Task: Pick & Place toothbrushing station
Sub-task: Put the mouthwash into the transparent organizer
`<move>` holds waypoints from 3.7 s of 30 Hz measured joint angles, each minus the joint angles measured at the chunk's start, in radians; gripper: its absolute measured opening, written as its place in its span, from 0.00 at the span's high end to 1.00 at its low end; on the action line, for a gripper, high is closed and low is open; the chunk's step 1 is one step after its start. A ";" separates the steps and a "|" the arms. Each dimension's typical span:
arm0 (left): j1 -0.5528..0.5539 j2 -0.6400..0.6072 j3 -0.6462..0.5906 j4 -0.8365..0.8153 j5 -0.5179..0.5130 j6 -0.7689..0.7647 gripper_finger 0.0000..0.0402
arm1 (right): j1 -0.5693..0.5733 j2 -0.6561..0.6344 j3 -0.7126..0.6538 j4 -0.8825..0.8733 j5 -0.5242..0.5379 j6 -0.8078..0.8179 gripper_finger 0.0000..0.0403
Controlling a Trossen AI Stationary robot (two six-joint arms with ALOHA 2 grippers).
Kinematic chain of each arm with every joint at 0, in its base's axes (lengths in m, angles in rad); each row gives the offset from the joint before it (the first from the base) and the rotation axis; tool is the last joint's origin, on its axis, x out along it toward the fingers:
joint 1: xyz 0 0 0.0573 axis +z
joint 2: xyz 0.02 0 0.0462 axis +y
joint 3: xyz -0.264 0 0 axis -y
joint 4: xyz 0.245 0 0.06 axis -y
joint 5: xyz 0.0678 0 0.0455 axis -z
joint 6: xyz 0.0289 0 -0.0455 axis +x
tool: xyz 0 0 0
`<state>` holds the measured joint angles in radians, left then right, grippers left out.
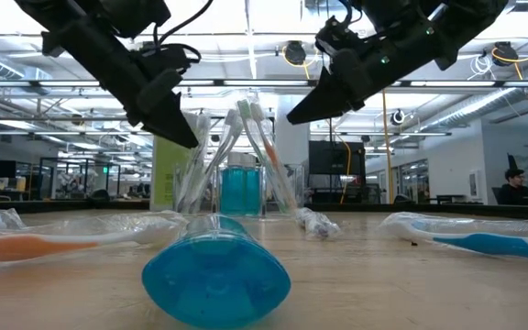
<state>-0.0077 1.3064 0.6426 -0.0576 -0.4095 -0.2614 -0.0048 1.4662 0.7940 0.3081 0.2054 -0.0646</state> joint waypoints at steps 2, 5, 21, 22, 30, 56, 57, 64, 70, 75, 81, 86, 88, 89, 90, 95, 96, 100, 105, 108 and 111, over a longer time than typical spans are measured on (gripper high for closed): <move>-0.015 0.001 0.000 -0.005 0.000 -0.011 0.69 | 0.000 0.000 0.000 -0.003 -0.039 0.000 0.44; -0.042 0.001 0.000 0.001 0.002 -0.049 0.67 | 0.000 0.000 0.000 -0.001 -0.100 0.001 0.44; -0.253 0.013 0.000 0.208 0.316 0.084 0.64 | 0.000 0.000 0.000 -0.007 -0.209 0.070 0.44; -0.265 0.018 0.000 0.227 0.331 0.111 0.64 | 0.000 0.000 0.000 -0.008 -0.209 0.084 0.44; -0.311 0.151 0.000 0.463 0.451 0.208 0.64 | 0.049 0.000 0.000 -0.070 -0.210 0.182 0.44; -0.358 0.621 0.509 -0.024 0.725 0.594 0.44 | 0.373 0.000 0.000 -0.105 -0.208 0.284 0.44; -0.358 0.629 0.519 -0.065 0.723 0.625 0.44 | 0.373 0.000 0.000 -0.100 -0.208 0.295 0.44; -0.348 0.641 0.529 -0.079 0.722 0.731 0.44 | 0.373 0.000 0.000 -0.097 -0.207 0.340 0.44; -0.344 0.645 0.528 -0.081 0.724 0.852 0.44 | 0.373 0.000 0.000 -0.095 -0.207 0.338 0.44; -0.328 0.674 0.529 -0.058 0.784 0.870 0.44 | 0.373 0.000 0.000 -0.096 -0.207 0.333 0.44; -0.317 0.677 0.528 -0.057 0.784 0.896 0.44 | 0.373 0.000 0.000 -0.098 -0.207 0.326 0.44; -0.314 0.683 0.528 -0.062 0.835 0.895 0.44 | 0.373 0.000 0.000 -0.097 -0.207 0.290 0.44; -0.315 0.685 0.528 -0.083 0.835 0.890 0.44 | 0.373 0.000 0.000 -0.097 -0.207 0.281 0.44; -0.315 0.685 0.528 -0.088 0.836 0.888 0.44 | 0.373 0.000 0.000 -0.097 -0.207 0.280 0.44; -0.315 0.685 0.528 -0.089 0.836 0.888 0.44 | 0.373 0.000 0.000 -0.098 -0.207 0.280 0.44; -0.314 0.685 0.528 -0.091 0.834 0.887 0.44 | 0.373 0.000 0.000 -0.097 -0.207 0.280 0.44; -0.314 0.685 0.528 -0.093 0.831 0.883 0.44 | 0.373 0.000 0.000 -0.097 -0.207 0.280 0.44; -0.314 0.685 0.528 -0.103 0.828 0.881 0.45 | 0.373 0.000 0.000 -0.097 -0.207 0.280 0.44; -0.314 0.685 0.528 -0.102 0.828 0.885 0.46 | 0.373 0.000 0.000 -0.097 -0.207 0.280 0.44; -0.314 0.685 0.528 -0.100 0.827 0.885 0.53 | 0.373 0.000 0.000 -0.097 -0.207 0.280 0.44; -0.315 0.685 0.528 -0.099 0.827 0.883 0.62 | 0.373 0.000 0.000 -0.097 -0.207 0.280 0.44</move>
<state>-0.3225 1.9911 1.1706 -0.1570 0.4179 0.6220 0.3683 1.4658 0.7937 0.2113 -0.0013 0.2157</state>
